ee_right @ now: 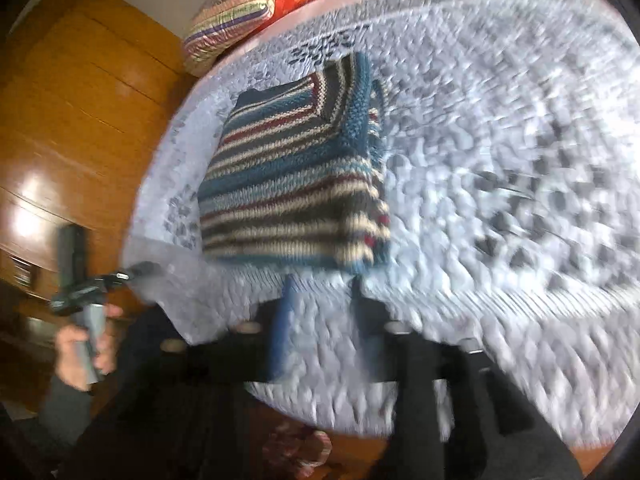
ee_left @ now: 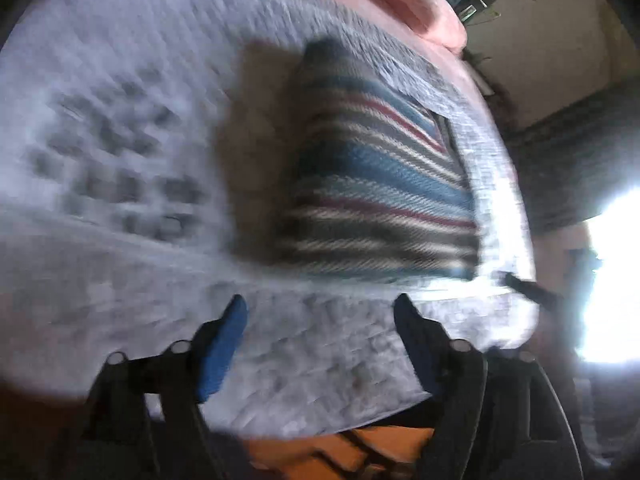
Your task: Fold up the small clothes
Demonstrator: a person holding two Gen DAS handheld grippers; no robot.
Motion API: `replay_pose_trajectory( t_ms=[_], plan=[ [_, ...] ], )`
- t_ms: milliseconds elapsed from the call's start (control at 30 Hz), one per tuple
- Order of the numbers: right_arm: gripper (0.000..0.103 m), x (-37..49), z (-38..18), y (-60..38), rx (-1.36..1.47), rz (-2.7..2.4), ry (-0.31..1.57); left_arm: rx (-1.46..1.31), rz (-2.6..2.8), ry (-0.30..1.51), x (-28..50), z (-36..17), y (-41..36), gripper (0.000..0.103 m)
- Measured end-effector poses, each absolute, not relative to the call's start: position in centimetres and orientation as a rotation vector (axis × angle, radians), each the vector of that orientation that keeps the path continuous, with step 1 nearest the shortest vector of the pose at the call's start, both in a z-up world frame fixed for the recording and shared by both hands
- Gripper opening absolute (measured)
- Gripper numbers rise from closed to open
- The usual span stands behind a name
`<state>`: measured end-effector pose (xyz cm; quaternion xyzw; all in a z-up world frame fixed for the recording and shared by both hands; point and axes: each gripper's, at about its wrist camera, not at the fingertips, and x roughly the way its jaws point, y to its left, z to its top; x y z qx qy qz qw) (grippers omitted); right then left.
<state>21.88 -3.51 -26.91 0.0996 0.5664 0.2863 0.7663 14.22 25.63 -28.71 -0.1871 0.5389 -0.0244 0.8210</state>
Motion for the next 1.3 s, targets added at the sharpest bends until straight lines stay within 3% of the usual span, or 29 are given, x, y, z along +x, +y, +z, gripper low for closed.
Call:
replay_pose_trajectory(
  t_ms=[33,100,300,500,767,1300],
  plan=[
    [0.064,20.4,-25.9,-3.2,0.162,0.570,1.205,-0.324,-0.018,1.128,13.1,-27.4,24.7,0.094],
    [0.086,16.8,-23.4,-2.7,0.065,0.484,1.141,-0.209,0.051,1.074,10.2,-24.9,23.3,0.094],
    [0.100,8.3,-18.7,0.0,-0.097,0.276,0.983,-0.128,0.168,0.959,5.5,-19.4,19.6,0.094],
    [0.100,4.5,-13.6,0.1,-0.088,0.225,0.918,-0.088,0.120,1.017,2.3,-15.7,16.7,0.094],
    [0.100,0.6,-7.7,0.7,-0.127,0.179,0.828,-0.098,0.087,0.957,-0.7,-10.6,15.2,0.093],
    [0.100,-1.3,-7.4,2.5,-0.155,0.194,0.830,-0.089,0.095,0.956,-1.4,-10.4,14.3,0.093]
  ],
)
